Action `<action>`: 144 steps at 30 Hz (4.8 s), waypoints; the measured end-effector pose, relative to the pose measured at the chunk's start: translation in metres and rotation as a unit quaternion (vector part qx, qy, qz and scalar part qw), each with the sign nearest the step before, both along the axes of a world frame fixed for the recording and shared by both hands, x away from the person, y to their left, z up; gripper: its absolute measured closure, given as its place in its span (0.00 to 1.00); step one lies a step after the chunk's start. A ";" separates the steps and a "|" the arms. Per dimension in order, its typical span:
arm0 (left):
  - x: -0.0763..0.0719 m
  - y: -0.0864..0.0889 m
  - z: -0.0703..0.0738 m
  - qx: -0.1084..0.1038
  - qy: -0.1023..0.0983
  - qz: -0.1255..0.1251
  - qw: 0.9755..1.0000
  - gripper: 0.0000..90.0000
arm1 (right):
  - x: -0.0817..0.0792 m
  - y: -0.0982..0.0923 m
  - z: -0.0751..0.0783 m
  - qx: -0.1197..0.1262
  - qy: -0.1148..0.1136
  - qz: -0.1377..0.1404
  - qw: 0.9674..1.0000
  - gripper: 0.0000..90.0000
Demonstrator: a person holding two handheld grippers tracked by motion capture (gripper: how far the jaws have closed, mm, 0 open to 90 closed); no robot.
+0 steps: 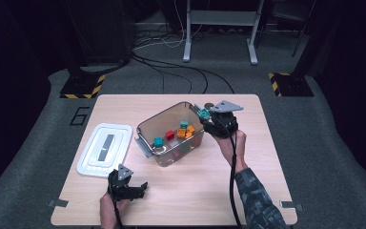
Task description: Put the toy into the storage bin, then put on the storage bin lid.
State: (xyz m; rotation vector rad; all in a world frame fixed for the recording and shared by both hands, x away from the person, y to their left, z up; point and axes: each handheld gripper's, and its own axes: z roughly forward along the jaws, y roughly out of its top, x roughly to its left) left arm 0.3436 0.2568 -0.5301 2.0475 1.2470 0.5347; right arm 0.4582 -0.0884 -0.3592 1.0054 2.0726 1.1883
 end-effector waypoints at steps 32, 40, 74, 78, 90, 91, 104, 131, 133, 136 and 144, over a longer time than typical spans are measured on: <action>-0.001 0.000 0.000 0.001 -0.001 0.000 1.000 0.06 | 0.017 0.010 -0.015 -0.009 0.039 0.002 0.999 0.03; -0.001 0.000 0.000 0.001 -0.001 0.000 1.000 0.06 | -0.004 -0.013 -0.035 0.011 0.048 -0.007 0.999 0.00; 0.000 0.001 0.000 0.001 0.000 -0.003 1.000 0.06 | -0.037 -0.096 -0.158 -0.007 0.148 -0.113 0.983 0.00; 0.000 0.001 0.001 0.001 0.003 -0.003 1.000 0.06 | -0.034 -0.097 -0.165 -0.017 0.155 -0.118 0.981 0.00; 0.000 0.005 0.001 0.003 0.005 0.014 1.000 0.02 | -0.032 -0.097 -0.169 -0.028 0.148 -0.125 0.981 0.00; 0.001 0.007 0.002 0.003 0.009 0.014 1.000 0.02 | -0.032 -0.097 -0.169 -0.028 0.147 -0.126 0.981 0.00; 0.014 0.051 0.034 -0.046 -0.016 0.054 0.997 0.00 | -0.032 -0.097 -0.169 -0.027 0.149 -0.125 0.981 0.00; 0.105 0.120 0.027 -0.028 0.010 0.154 0.988 0.01 | -0.032 -0.097 -0.169 -0.028 0.147 -0.118 0.982 0.00; 0.113 0.120 0.025 -0.022 0.011 0.156 0.987 0.06 | -0.031 -0.097 -0.169 -0.029 0.146 -0.118 0.982 0.00; 0.119 0.119 0.024 -0.018 0.019 0.159 0.987 0.20 | -0.031 -0.097 -0.169 -0.030 0.146 -0.117 0.982 0.00; 0.125 0.114 0.024 0.002 0.017 0.172 0.985 0.42 | -0.032 -0.097 -0.169 -0.029 0.146 -0.117 0.982 0.01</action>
